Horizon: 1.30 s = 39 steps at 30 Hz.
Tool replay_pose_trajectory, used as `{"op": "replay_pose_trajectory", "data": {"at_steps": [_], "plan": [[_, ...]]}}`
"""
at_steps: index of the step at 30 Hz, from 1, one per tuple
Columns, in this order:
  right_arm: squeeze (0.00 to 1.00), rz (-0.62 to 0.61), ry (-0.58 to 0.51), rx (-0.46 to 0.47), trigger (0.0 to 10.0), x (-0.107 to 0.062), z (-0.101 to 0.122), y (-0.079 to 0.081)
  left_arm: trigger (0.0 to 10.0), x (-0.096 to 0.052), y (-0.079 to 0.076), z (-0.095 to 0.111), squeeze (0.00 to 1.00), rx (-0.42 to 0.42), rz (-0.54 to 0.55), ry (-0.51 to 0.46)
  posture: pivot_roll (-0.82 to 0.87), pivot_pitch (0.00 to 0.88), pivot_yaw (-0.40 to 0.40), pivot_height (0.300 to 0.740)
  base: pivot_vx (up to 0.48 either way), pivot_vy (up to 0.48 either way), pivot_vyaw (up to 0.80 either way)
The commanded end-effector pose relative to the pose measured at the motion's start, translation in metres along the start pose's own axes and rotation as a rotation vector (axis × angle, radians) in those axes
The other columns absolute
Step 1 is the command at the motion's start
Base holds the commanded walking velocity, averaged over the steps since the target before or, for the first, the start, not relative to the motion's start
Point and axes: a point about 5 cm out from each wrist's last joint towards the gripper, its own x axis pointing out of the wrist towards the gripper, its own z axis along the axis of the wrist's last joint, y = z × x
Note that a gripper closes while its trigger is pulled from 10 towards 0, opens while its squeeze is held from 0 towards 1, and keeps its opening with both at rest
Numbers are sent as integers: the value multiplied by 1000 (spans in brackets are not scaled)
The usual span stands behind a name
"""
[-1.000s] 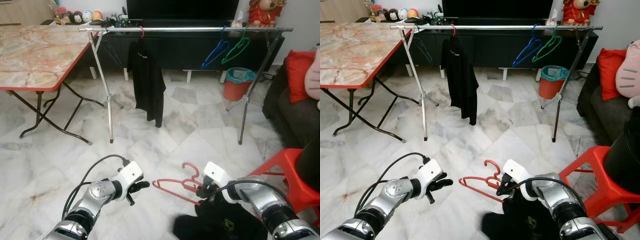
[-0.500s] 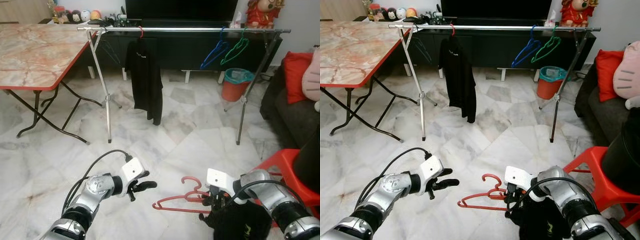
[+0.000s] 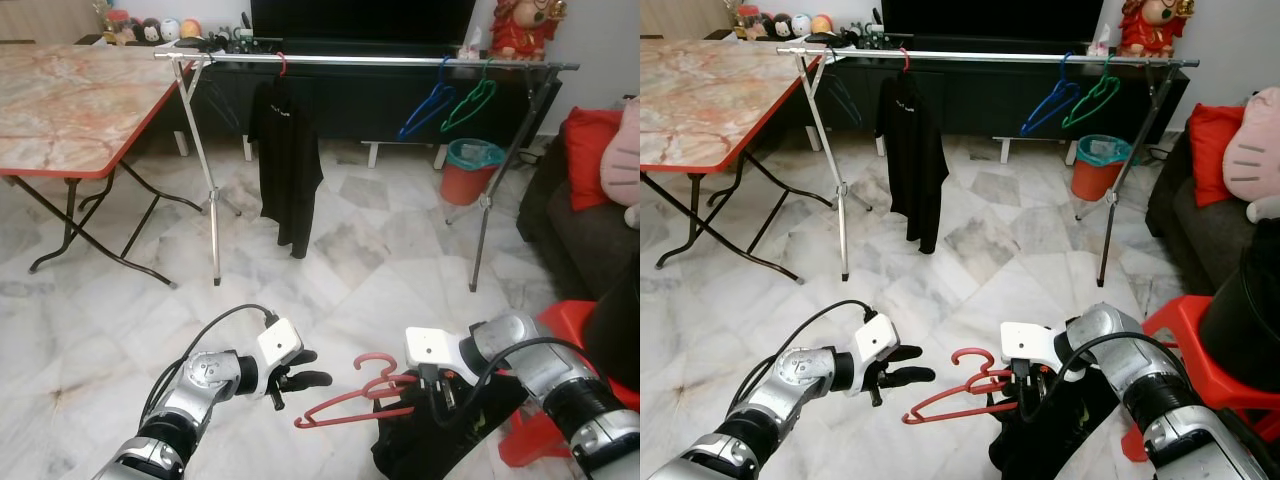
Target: Hang hanger
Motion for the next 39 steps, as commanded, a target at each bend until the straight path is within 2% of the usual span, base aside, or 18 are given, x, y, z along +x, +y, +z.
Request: {"op": "replay_pose_trajectory", "data": {"at_steps": [1,8,9,11,12,18,27,39], "plan": [[0,-8,10,-24,10000,-3,4,-4,10000,1,3,4,1000,-6,-4,-10,-133,0,-71,740,0,0,0],[0,-40,-18,-10,10000,3,13,-11,10000,6,5,15,1000,-26,-5,-51,-127,0,-73,740,0,0,0],[0,-55,-24,-9,10000,3,16,-13,10000,7,5,16,408,-26,-7,-57,-128,0,-72,740,0,0,0],[0,-60,-26,-9,10000,3,17,-14,10000,7,5,16,408,-26,-6,-60,-128,0,-72,740,0,0,0],[0,-73,-31,-6,10000,3,18,-16,10000,7,5,16,0,-28,-9,-59,-125,0,-70,740,0,0,0],[0,-128,-66,1,10000,0,27,-24,10000,8,4,14,0,2,-24,-21,-121,0,-59,740,0,0,0],[0,-93,-66,-46,10000,-5,36,-28,10000,10,0,10,0,65,-89,52,-128,0,-52,740,0,0,0],[0,-24,-88,-98,10000,-8,43,-25,10000,18,-2,9,0,63,-70,68,-136,0,-57,740,0,0,0]]}}
